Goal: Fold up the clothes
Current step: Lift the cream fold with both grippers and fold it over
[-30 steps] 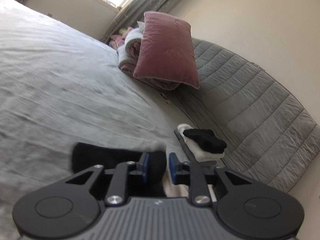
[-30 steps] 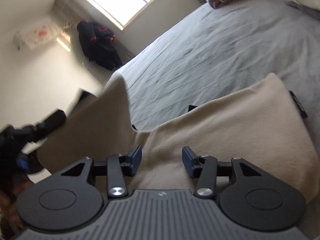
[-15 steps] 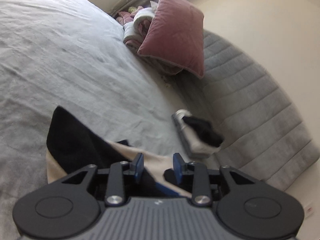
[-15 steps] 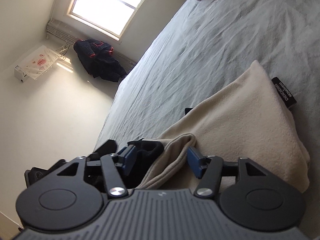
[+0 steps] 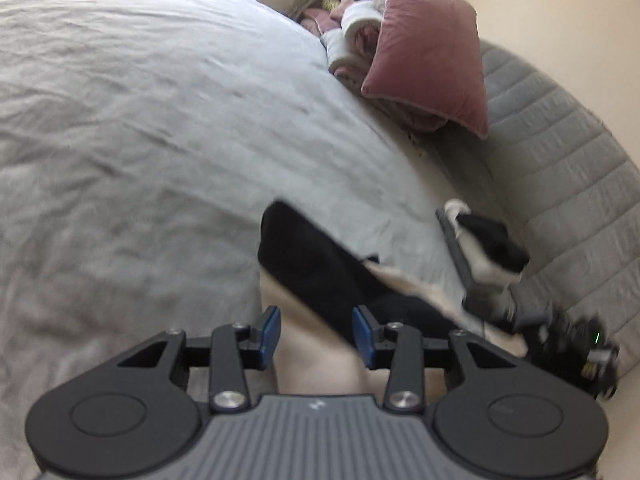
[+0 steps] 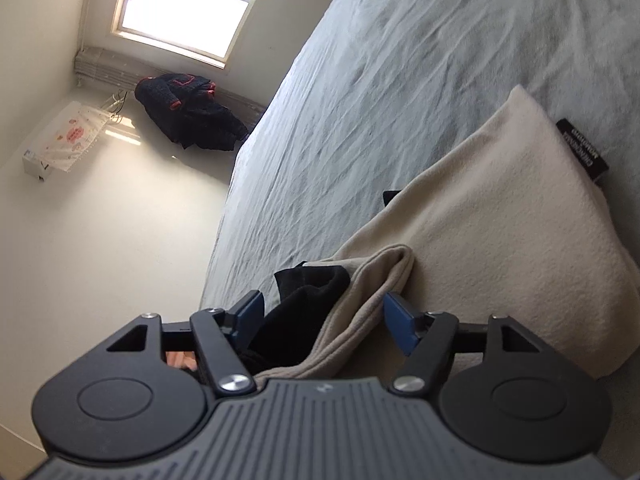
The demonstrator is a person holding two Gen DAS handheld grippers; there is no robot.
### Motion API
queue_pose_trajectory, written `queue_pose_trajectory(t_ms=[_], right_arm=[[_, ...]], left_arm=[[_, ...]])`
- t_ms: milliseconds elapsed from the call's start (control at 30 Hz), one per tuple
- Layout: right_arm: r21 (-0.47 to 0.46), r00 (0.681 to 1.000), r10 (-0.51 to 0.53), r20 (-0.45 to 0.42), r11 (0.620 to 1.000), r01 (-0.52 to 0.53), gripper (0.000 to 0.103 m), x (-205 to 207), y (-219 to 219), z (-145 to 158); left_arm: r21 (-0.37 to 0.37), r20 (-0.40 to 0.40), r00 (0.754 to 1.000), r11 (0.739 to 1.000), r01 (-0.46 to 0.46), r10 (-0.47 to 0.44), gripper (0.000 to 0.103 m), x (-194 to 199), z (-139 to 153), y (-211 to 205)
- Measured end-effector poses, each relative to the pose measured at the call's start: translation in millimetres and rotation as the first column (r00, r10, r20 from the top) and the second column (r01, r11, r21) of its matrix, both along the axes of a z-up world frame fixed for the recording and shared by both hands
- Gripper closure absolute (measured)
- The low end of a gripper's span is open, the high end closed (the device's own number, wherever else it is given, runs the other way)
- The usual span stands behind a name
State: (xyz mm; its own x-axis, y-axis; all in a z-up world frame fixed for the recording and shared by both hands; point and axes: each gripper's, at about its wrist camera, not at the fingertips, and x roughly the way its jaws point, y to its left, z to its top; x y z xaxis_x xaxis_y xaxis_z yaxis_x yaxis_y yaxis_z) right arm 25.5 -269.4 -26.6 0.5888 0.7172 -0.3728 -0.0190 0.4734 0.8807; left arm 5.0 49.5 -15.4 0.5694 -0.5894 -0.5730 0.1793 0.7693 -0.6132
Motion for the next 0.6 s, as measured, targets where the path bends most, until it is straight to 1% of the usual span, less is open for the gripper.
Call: queue_pose_trajectory(t_ms=[100, 167, 233, 300, 333, 367, 400, 467, 500, 533, 567, 600], right_arm=[[-0.014, 1.0, 0.028, -0.004, 1.0, -0.028, 0.031, 4, 8, 3], [-0.033, 0.999, 0.043, 0.001, 0.999, -0.043, 0.031, 6, 15, 6], [-0.054, 0.999, 0.05, 0.01, 0.997, -0.049, 0.031, 6, 20, 9], [-0.083, 0.998, 0.051, 0.031, 0.995, -0.049, 0.033, 5, 24, 12], [-0.112, 0.997, 0.055, 0.049, 0.993, -0.049, 0.044, 4, 26, 15], [-0.151, 0.996, 0.061, 0.069, 0.987, -0.05, 0.063, 2, 28, 17], [-0.188, 0.994, 0.066, 0.091, 0.981, -0.048, 0.071, 0, 30, 20], [-0.225, 0.989, 0.06, 0.136, 0.974, -0.028, 0.079, -5, 27, 24], [-0.231, 0.986, 0.054, 0.16, 0.973, -0.016, 0.08, -7, 24, 28], [-0.233, 0.981, 0.046, 0.19, 0.973, -0.001, 0.085, -9, 20, 31], [-0.231, 0.974, 0.037, 0.222, 0.973, 0.016, 0.095, -11, 14, 35], [-0.232, 0.968, 0.026, 0.25, 0.972, 0.033, 0.095, -13, 8, 40]], left_arm=[[0.055, 0.041, 0.999, 0.998, 0.027, -0.03, 0.064, -7, -2, -11], [0.116, 0.09, 0.995, 0.992, 0.041, -0.051, 0.063, -13, 1, -22], [0.189, 0.141, 0.987, 0.981, 0.043, -0.071, 0.063, -18, 4, -35], [0.266, 0.192, 0.977, 0.963, 0.039, -0.093, 0.062, -24, 8, -48], [0.303, 0.215, 0.971, 0.952, 0.036, -0.105, 0.062, -26, 9, -54], [0.34, 0.238, 0.964, 0.94, 0.032, -0.119, 0.061, -28, 11, -60], [0.366, 0.255, 0.958, 0.93, 0.03, -0.132, 0.061, -29, 12, -65], [0.404, 0.289, 0.945, 0.914, 0.026, -0.155, 0.06, -31, 17, -71], [0.398, 0.303, 0.94, 0.917, 0.024, -0.156, 0.059, -30, 19, -71], [0.39, 0.316, 0.936, 0.921, 0.022, -0.156, 0.059, -30, 22, -70], [0.382, 0.329, 0.931, 0.924, 0.02, -0.156, 0.058, -29, 25, -69], [0.362, 0.34, 0.929, 0.932, 0.014, -0.146, 0.058, -28, 28, -67]])
